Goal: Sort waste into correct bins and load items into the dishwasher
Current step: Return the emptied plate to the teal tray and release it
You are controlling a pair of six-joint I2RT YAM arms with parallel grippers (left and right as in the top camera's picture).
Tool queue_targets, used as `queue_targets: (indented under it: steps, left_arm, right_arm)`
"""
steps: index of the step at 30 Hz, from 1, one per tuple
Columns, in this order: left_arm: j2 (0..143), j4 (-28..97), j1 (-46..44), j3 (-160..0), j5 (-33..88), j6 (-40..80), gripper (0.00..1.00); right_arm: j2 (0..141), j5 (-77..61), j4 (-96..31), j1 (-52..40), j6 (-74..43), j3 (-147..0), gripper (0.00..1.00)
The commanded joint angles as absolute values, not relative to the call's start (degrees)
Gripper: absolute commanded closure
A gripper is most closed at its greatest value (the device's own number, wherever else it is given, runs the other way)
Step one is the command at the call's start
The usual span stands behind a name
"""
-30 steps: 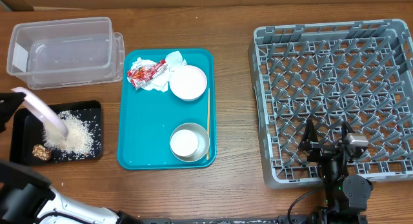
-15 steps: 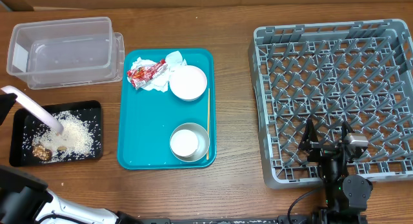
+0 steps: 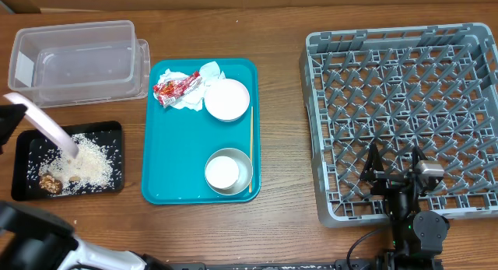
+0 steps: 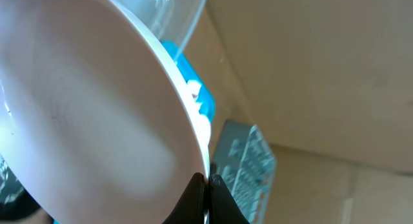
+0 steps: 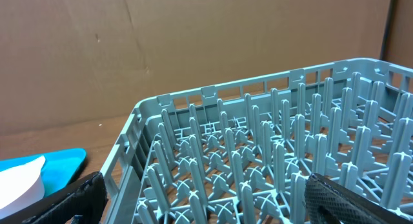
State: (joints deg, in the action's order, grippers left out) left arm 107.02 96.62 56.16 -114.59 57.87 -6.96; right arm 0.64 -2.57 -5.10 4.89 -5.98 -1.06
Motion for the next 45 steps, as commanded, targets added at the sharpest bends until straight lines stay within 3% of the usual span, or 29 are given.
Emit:
queue_targets:
  steps: [1,11,17,24,30,40,42,45]
  left_arm:
    - [98.56,96.84,48.69,-115.96,46.81,-0.86,0.96]
    - [91.15,96.82,18.61,-115.96,26.3,9.82,0.96]
    - [92.31,94.0,-3.68,-112.57,3.09,25.87,0.96]
    - [95.42,80.31,-17.58,-99.07,-0.67,31.77,0.96]
    - [100.62,69.58,-20.51,-91.53,-1.83,31.79,0.96]
    - [108.68,65.71,-24.03,-90.63,-1.48,31.77,0.96]
    - [108.99,65.78,-24.4,-90.63,-1.5,31.77,0.91]
    - [109.01,65.78,-24.43,-90.63,-1.65,31.77,0.74]
  right_arm:
    - [0.16,-2.59,-4.62,5.1,-5.96,-0.45,0.0]
    - [0.16,-2.59,-4.62,5.1,-5.96,-0.45,0.0]
    - [0.16,-2.59,-4.62,5.1,-5.96,-0.45,0.0]
    - [0.16,-2.59,-4.62,5.1,-5.96,-0.45,0.0]
    - [0.16,-2.59,-4.62,5.1,-5.96,-0.45,0.0]
    - [0.16,-2.59,-4.62,5.1,-5.96,-0.45,0.0]
    - [0.16,-2.59,-4.62,5.1,-5.96,-0.45,0.0]
    - [0.16,-2.61,-4.62,5.1,-5.96,-0.45,0.0]
